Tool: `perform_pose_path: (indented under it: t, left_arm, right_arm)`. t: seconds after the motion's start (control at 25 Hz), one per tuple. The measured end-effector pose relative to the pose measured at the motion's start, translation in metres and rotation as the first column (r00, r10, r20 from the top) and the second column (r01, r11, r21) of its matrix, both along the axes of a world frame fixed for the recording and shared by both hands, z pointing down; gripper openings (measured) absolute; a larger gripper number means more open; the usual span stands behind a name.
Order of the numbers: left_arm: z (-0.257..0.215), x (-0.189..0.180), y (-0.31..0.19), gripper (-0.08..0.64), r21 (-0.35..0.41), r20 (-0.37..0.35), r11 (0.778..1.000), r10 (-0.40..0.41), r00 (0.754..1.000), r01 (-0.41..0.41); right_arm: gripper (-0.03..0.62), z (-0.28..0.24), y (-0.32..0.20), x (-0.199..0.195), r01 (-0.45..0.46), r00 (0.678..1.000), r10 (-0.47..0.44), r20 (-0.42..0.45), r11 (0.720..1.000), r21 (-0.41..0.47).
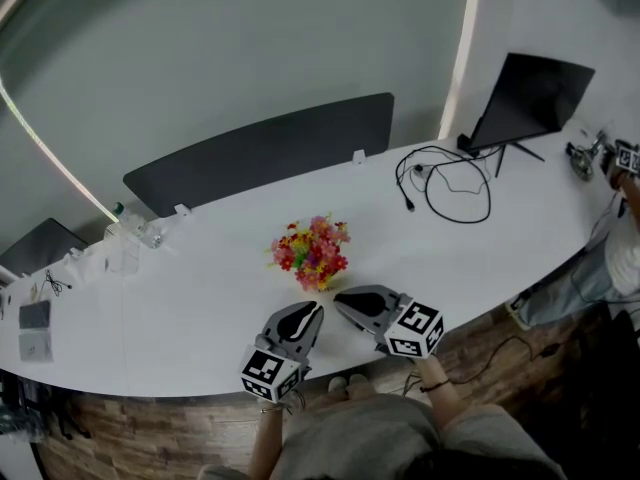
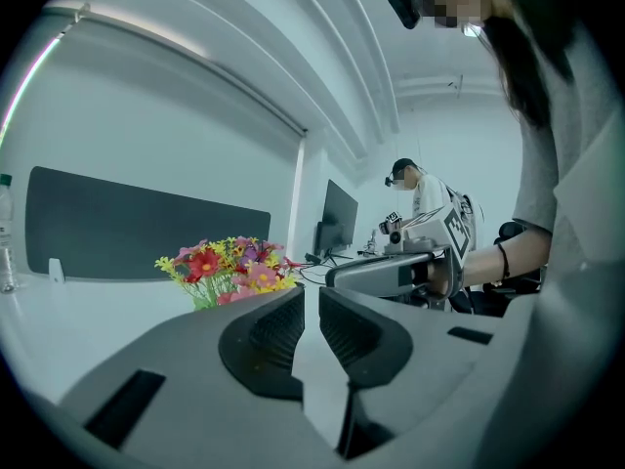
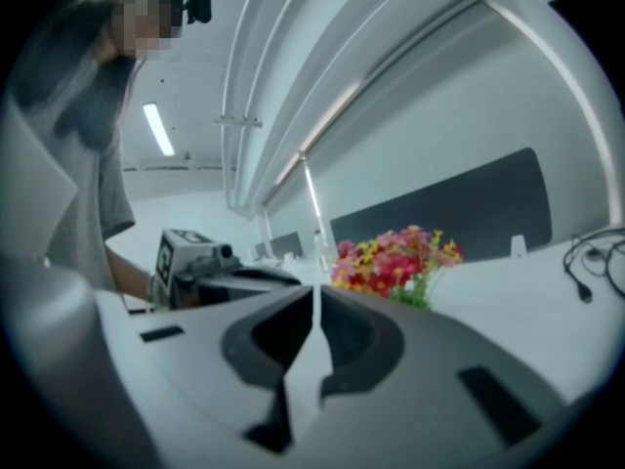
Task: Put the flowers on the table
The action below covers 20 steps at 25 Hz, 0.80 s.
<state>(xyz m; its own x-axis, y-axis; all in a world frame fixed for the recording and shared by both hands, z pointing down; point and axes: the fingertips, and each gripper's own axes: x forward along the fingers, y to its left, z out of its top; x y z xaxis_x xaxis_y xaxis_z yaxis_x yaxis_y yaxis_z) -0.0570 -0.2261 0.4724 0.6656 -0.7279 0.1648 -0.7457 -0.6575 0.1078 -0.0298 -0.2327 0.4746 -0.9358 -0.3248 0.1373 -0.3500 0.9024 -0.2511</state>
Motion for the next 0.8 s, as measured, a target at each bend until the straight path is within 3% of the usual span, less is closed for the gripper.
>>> perform_pose_path:
  t: [0.8]
  left_arm:
    - [-0.014, 0.013, 0.006, 0.026, 0.05, 0.009, 0.998, 0.047, 0.999, -0.048]
  right_arm:
    - [0.024, -0.023, 0.013, 0.002, 0.002, 0.999, -0.005, 0.043, 0.998, 0.071]
